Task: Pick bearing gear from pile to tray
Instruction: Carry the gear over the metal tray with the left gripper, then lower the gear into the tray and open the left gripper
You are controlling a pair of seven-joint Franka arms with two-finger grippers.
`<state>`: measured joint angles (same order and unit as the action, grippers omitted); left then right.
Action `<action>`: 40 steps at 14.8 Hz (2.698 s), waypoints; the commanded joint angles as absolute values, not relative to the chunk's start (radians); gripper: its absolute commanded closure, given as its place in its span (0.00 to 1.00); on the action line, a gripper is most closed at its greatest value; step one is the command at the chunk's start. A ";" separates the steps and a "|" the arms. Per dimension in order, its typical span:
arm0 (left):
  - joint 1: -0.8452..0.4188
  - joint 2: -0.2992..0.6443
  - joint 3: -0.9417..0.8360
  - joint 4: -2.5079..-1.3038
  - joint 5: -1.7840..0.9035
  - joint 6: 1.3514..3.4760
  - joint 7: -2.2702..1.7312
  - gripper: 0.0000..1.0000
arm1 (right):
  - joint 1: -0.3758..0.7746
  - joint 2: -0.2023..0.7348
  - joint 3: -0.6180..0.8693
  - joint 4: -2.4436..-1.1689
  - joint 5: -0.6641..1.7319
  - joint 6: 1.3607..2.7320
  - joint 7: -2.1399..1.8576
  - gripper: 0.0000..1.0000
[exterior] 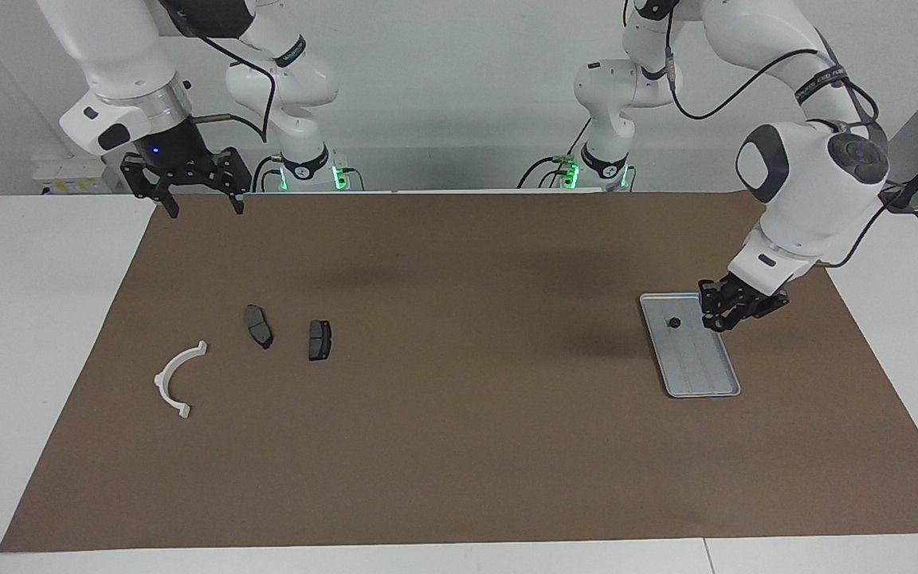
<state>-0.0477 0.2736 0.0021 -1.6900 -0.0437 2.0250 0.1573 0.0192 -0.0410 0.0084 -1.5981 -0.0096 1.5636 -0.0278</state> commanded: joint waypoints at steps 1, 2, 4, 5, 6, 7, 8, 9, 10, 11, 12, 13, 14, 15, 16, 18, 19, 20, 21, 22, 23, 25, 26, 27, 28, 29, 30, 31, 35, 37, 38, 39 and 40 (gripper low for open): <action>-0.029 0.290 -0.006 -1.744 -0.055 2.115 0.204 1.00 | 0.002 -0.055 0.018 -1.617 0.008 1.585 -0.014 0.00; -0.015 0.293 -0.005 -1.765 -0.055 2.140 0.213 1.00 | 0.002 -0.055 0.018 -1.617 0.008 1.585 -0.014 0.00; 0.021 0.291 -0.005 -1.805 -0.055 2.177 0.271 1.00 | 0.002 -0.055 0.018 -1.617 0.008 1.583 -0.014 0.00; 0.034 0.290 -0.005 -1.809 -0.055 2.177 0.281 1.00 | 0.002 -0.057 0.018 -1.617 0.008 1.583 -0.014 0.00; 0.041 0.291 -0.005 -1.810 -0.055 2.180 0.285 1.00 | 0.003 -0.057 0.018 -1.617 0.008 1.583 -0.014 0.00; 0.041 0.293 -0.006 -1.828 -0.055 2.196 0.290 1.00 | 0.003 -0.057 0.018 -1.617 0.008 1.583 -0.014 0.00; 0.041 0.295 -0.005 -1.853 -0.055 2.241 0.288 1.00 | 0.003 -0.057 0.018 -1.618 0.008 1.583 -0.014 0.00; 0.041 0.295 -0.006 -1.886 -0.055 2.290 0.288 1.00 | 0.003 -0.057 0.018 -1.617 0.008 1.583 -0.014 0.00; 0.041 0.299 -0.006 -1.907 -0.055 2.322 0.288 1.00 | 0.003 -0.057 0.018 -1.617 0.008 1.583 -0.014 0.00; 0.041 0.304 -0.006 -1.913 -0.055 2.339 0.288 1.00 | 0.003 -0.057 0.018 -1.617 0.008 1.583 -0.014 0.00; 0.041 0.320 -0.006 -1.914 -0.055 2.356 0.288 1.00 | 0.002 -0.057 0.018 -1.618 0.008 1.583 -0.014 0.00; 0.040 0.325 -0.006 -1.920 -0.057 2.368 0.287 1.00 | 0.002 -0.055 0.018 -1.617 0.008 1.583 -0.014 0.00; 0.040 0.327 -0.006 -1.922 -0.057 2.373 0.287 1.00 | 0.002 -0.057 0.018 -1.618 0.008 1.583 -0.014 0.00; 0.040 0.328 -0.006 -1.931 -0.057 2.381 0.285 1.00 | 0.002 -0.058 0.018 -1.620 0.008 1.580 -0.014 0.00; 0.038 0.328 -0.006 -1.948 -0.057 2.404 0.282 1.00 | 0.002 -0.058 0.018 -1.620 0.008 1.580 -0.014 0.00; 0.028 0.327 -0.006 -1.995 -0.057 2.463 0.264 1.00 | 0.002 -0.057 0.018 -1.618 0.008 1.583 -0.014 0.00; 0.020 0.327 -0.006 -2.012 -0.057 2.480 0.253 1.00 | 0.002 -0.057 0.018 -1.618 0.008 1.583 -0.014 0.00; 0.009 0.324 -0.006 -2.023 -0.057 2.487 0.246 1.00 | 0.002 -0.057 0.018 -1.618 0.008 1.583 -0.014 0.00; 0.003 0.322 -0.006 -2.029 -0.057 2.487 0.232 1.00 | 0.002 -0.057 0.018 -1.618 0.008 1.583 -0.014 0.00; -0.011 0.321 -0.006 -2.031 -0.057 2.488 0.216 1.00 | 0.002 -0.057 0.018 -1.618 0.008 1.583 -0.014 0.00; -0.017 0.319 -0.006 -2.042 -0.057 2.488 0.213 1.00 | 0.002 -0.057 0.018 -1.618 0.008 1.583 -0.014 0.00; -0.017 0.314 -0.006 -2.054 -0.057 2.488 0.213 1.00 | 0.002 -0.057 0.018 -1.620 0.008 1.583 -0.014 0.00; -0.017 0.314 -0.006 -2.054 -0.057 2.488 0.213 1.00 | 0.002 -0.057 0.018 -1.620 0.008 1.583 -0.014 0.00; -0.017 0.314 -0.006 -2.054 -0.057 2.487 0.216 1.00 | 0.002 -0.057 0.018 -1.620 0.008 1.583 -0.014 0.00; -0.015 0.314 -0.006 -2.054 -0.057 2.485 0.221 1.00 | 0.003 -0.058 0.018 -1.620 0.008 1.583 -0.014 0.00; -0.012 0.314 -0.005 -2.052 -0.057 2.484 0.225 1.00 | 0.003 -0.057 0.018 -1.618 0.008 1.583 -0.014 0.00; -0.008 0.314 -0.005 -2.052 -0.057 2.484 0.229 1.00 | 0.005 -0.057 0.018 -1.618 0.008 1.583 -0.014 0.00; -0.005 0.314 -0.005 -2.052 -0.055 2.484 0.235 1.00 | 0.006 -0.057 0.018 -1.618 0.008 1.583 -0.014 0.00; 0.006 0.314 -0.005 -2.048 -0.055 2.480 0.259 1.00 | 0.005 -0.057 0.018 -1.618 0.008 1.582 -0.014 0.00; 0.008 0.314 -0.005 -2.046 -0.055 2.479 0.262 1.00 | 0.008 -0.057 0.018 -1.618 0.008 1.583 -0.014 0.00; 0.011 0.314 -0.005 -2.045 -0.055 2.477 0.268 1.00 | 0.008 -0.057 0.018 -1.618 0.008 1.583 -0.014 0.00; 0.021 0.314 -0.005 -2.045 -0.055 2.477 0.271 1.00 | 0.008 -0.057 0.018 -1.618 0.008 1.583 -0.014 0.00; 0.025 0.314 -0.005 -2.045 -0.055 2.477 0.278 1.00 | 0.008 -0.057 0.018 -1.618 0.008 1.582 -0.014 0.00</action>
<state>0.0075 0.3363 -0.0117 -2.0082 -0.0437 2.4627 0.2386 0.0195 -0.0411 0.0089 -1.5981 -0.0096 1.5636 -0.0278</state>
